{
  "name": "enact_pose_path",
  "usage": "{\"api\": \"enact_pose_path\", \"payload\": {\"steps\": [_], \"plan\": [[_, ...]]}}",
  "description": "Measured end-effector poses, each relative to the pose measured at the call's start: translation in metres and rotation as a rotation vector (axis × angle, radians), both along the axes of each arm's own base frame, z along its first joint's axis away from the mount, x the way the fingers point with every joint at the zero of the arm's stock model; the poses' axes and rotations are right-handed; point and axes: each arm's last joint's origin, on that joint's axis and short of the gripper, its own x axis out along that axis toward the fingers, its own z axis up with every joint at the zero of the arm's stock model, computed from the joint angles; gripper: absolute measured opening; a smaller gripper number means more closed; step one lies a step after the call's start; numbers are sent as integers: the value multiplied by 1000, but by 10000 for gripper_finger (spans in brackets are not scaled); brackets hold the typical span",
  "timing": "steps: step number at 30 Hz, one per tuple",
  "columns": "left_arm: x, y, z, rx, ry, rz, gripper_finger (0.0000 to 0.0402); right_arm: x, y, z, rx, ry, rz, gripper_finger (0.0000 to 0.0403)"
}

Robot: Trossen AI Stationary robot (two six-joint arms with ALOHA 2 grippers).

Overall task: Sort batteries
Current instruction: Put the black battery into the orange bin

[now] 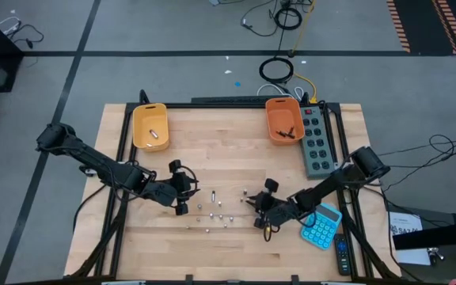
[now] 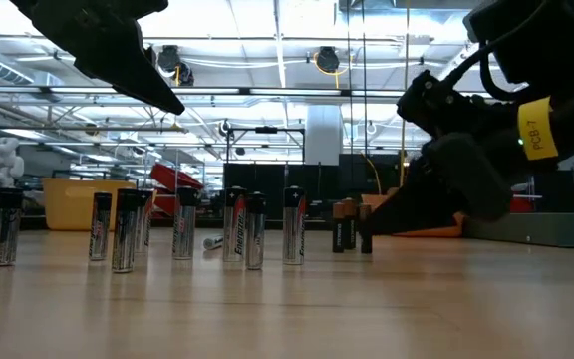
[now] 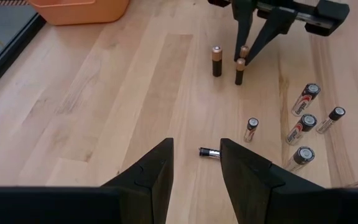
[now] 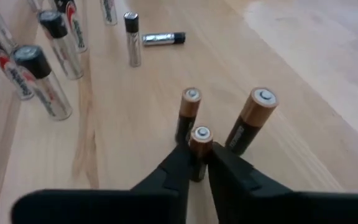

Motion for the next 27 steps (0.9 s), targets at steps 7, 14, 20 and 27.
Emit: {"api": "enact_pose_path", "payload": {"steps": [7,14,20,27], "plan": [[0,0,0,6,4,4,141,1,0,-3,25,-8,-25,7],[-1,0,-1,-2,6,12,141,-12,-2,11,-31,81,-32,3],[-1,1,-1,-8,12,20,141,-37,-17,44,-106,130,-200,3],[0,1,0,9,-14,35,141,-58,-70,81,-187,239,-368,6]]}}
